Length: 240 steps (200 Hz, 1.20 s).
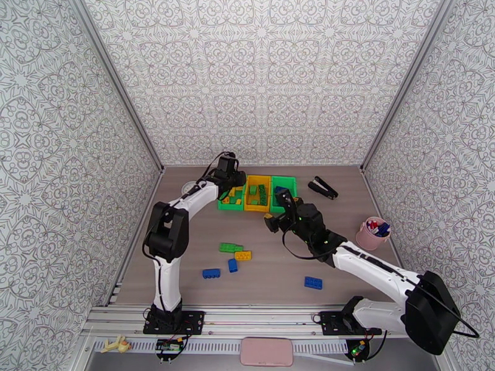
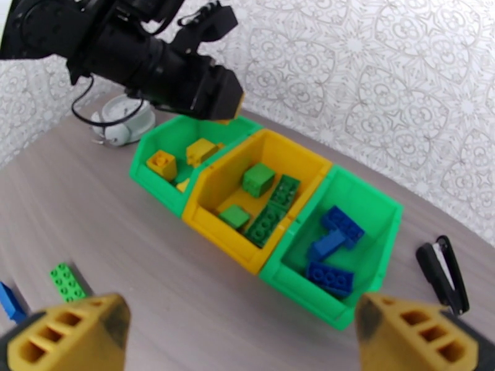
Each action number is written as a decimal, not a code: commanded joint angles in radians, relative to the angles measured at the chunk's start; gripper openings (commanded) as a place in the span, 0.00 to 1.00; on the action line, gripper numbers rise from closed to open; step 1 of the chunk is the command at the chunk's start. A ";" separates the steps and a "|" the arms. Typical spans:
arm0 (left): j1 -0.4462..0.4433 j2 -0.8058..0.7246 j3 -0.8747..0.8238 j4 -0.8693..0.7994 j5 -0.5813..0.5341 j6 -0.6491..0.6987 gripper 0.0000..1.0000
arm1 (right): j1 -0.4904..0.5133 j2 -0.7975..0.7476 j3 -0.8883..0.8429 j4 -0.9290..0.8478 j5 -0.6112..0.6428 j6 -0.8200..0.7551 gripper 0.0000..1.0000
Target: Sort the legos into containers by color
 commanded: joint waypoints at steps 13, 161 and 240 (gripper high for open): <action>0.025 0.044 0.053 -0.039 0.020 -0.008 0.42 | -0.007 -0.023 -0.003 -0.079 0.088 0.005 1.00; -0.036 -0.499 -0.488 0.124 0.223 0.107 1.00 | -0.008 -0.369 -0.128 -0.651 0.269 0.491 0.99; -0.270 -0.861 -0.821 0.111 0.413 0.515 1.00 | -0.008 -0.380 -0.203 -0.991 0.109 0.909 1.00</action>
